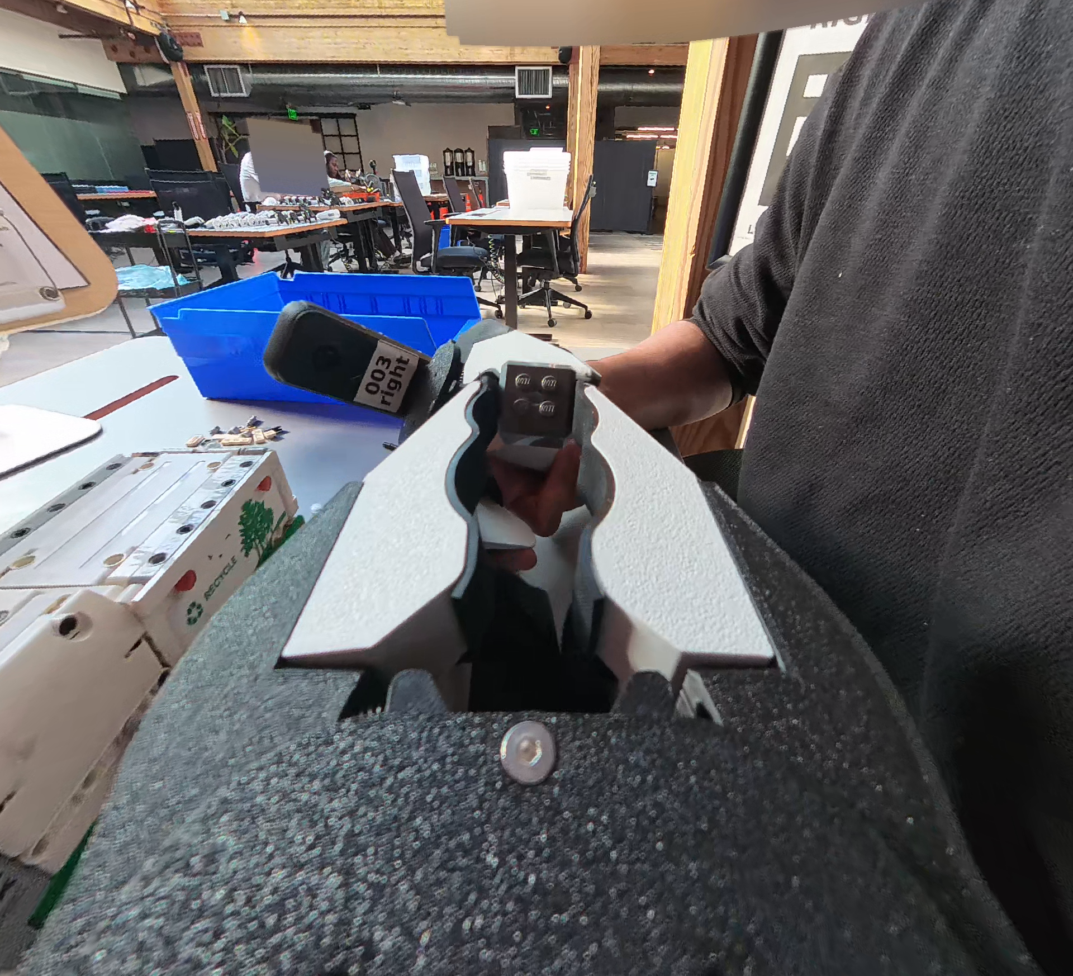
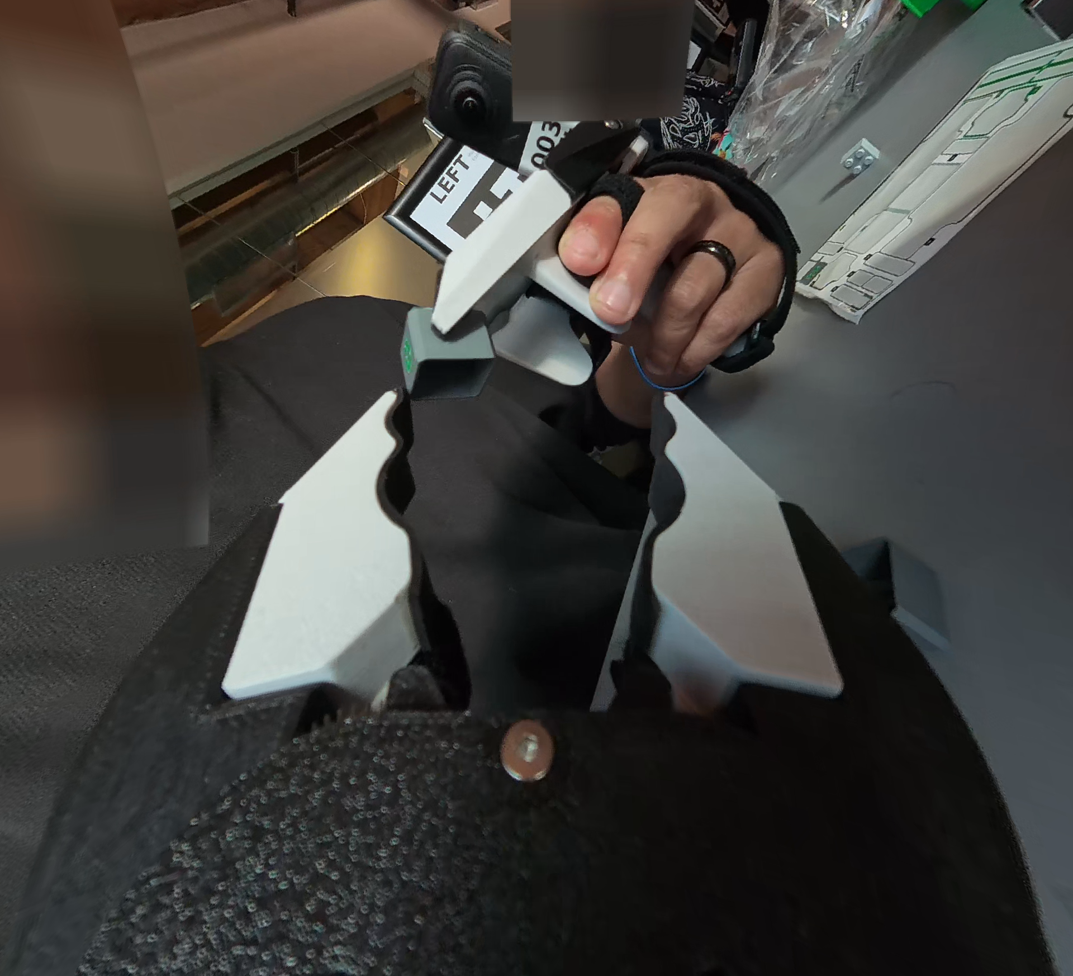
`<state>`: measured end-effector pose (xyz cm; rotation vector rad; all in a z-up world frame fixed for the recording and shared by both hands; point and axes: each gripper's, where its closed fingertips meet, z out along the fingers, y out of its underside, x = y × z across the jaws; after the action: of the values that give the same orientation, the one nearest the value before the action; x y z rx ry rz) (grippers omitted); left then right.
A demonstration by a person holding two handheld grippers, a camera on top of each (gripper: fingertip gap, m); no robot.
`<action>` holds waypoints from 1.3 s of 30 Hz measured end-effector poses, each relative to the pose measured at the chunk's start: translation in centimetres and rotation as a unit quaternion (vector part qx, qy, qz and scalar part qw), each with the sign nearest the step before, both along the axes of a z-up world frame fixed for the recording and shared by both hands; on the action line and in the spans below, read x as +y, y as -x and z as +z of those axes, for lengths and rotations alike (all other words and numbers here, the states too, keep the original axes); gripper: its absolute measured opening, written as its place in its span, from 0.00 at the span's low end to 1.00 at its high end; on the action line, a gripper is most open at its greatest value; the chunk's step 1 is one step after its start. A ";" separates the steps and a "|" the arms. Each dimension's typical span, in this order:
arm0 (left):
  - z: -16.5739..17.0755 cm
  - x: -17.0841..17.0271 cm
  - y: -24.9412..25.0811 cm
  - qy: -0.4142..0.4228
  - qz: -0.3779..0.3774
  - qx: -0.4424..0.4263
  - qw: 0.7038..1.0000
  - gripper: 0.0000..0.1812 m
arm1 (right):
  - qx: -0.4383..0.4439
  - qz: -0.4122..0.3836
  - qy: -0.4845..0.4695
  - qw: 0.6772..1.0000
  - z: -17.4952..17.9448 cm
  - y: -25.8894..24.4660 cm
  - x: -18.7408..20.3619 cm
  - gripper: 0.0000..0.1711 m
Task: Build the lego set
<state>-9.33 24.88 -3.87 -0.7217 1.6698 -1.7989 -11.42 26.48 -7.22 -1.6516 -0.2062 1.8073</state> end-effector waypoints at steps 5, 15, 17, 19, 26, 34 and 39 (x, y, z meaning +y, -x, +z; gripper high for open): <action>-0.7 -0.1 -0.1 -0.028 0.008 0.002 1.000 0.13 | 0.008 -0.005 0.000 1.000 0.4 -0.1 0.3 0.47; 0.1 0.5 0.3 0.020 -0.010 0.009 1.000 0.13 | -0.031 0.007 -0.009 0.999 -0.5 -0.2 -0.4 0.44; -0.2 1.8 0.4 0.008 0.000 0.023 1.000 0.13 | -0.068 -0.017 -0.026 0.997 -0.2 -1.3 -0.3 0.44; -1.0 3.1 0.4 -0.022 0.018 0.039 0.999 0.13 | -0.131 -0.052 -0.069 0.988 0.4 -2.6 -0.4 0.39; -9.9 6.2 0.7 -0.250 0.031 0.232 0.940 0.13 | -0.410 -0.389 -0.190 0.803 1.8 -12.7 1.7 0.30; -14.4 7.6 0.7 -0.378 -0.027 0.309 0.873 0.13 | -0.516 -0.558 -0.097 0.642 -0.8 -21.3 1.5 0.24; -14.0 6.9 0.2 -0.365 -0.083 0.291 0.881 0.14 | -0.489 -0.560 -0.049 0.667 -2.7 -23.0 1.6 0.23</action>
<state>-9.55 31.76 -17.90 -0.8117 2.6456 -0.9105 11.58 28.06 -9.96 -1.8257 0.2414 -0.0903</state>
